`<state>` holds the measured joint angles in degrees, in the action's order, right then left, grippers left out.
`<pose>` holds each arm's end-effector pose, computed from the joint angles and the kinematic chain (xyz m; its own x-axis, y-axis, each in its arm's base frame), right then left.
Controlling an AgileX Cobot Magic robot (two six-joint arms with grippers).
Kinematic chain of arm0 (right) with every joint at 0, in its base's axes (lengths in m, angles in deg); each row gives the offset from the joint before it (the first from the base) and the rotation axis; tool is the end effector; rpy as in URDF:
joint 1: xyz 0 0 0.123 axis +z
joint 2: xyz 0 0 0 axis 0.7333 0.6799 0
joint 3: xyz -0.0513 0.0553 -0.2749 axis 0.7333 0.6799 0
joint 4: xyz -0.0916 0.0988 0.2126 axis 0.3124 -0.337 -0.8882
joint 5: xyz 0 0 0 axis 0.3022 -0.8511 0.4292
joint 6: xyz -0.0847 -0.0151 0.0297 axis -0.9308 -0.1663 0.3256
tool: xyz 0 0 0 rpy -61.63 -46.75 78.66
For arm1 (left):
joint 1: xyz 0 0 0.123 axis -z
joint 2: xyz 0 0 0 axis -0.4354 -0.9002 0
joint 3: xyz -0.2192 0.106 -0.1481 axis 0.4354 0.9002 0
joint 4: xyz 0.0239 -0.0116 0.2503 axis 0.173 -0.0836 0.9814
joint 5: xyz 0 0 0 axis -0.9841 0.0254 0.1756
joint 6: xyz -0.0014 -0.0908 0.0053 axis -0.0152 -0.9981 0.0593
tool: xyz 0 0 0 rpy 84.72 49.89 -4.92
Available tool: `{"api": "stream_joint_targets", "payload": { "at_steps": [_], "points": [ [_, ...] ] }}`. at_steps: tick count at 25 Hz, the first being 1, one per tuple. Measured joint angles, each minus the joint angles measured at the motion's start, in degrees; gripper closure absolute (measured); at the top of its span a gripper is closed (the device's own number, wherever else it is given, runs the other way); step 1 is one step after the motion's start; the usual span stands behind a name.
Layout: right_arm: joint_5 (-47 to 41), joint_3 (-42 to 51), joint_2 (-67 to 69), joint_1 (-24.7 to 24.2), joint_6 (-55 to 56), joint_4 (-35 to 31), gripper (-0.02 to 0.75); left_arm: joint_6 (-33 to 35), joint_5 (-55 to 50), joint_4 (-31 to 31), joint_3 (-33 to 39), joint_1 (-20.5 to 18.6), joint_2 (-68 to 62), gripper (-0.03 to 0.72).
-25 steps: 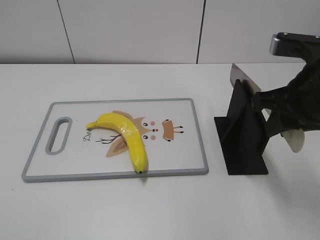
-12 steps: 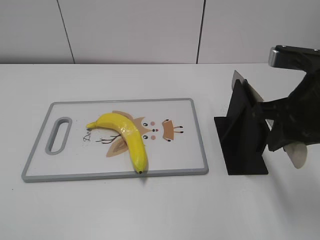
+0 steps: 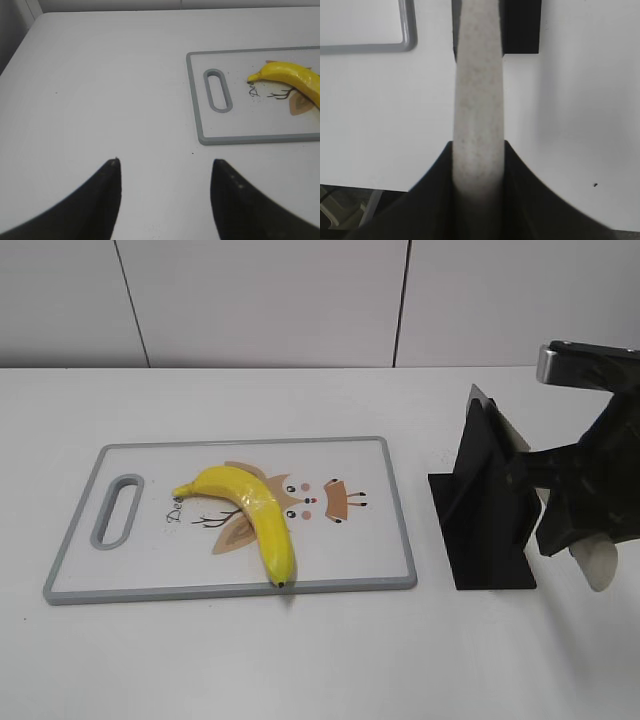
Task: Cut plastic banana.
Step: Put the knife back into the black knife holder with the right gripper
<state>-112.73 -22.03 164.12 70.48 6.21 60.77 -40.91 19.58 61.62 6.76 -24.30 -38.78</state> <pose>0.2270 0.1095 0.2344 -0.9912 0.0074 -0.1320 -0.0172 0.9828 0.1837 -0.0061 -0.0062 0.2724 -0.4697 0.1366 -0.8722 0.1461 0.9864 0.0758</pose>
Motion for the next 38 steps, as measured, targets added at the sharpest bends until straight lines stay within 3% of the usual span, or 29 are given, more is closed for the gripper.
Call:
{"api": "stream_joint_targets", "payload": {
  "at_steps": [5,11,13,27,38],
  "points": [
    [-0.2,0.0,0.0,0.0,-0.6,-0.2,0.531,0.0,0.0,0.0,0.0,0.0,0.0,0.155],
    [0.7,0.0,0.0,0.0,-1.6,-1.2,0.209,0.0,0.0,0.0,0.0,0.0,0.0,0.155],
    [1.6,0.0,-0.1,0.0,-1.9,-1.3,0.151,0.0,0.0,0.0,0.0,0.0,0.0,0.155],
    [5.7,-4.7,-18.5,0.0,-12.3,0.6,0.125,0.0,0.0,0.0,0.0,0.0,0.0,0.155],
    [-0.5,-0.5,-38.5,0.0,-15.7,4.5,0.139,0.0,0.0,0.0,0.0,0.0,0.0,0.155]
  ]
}}
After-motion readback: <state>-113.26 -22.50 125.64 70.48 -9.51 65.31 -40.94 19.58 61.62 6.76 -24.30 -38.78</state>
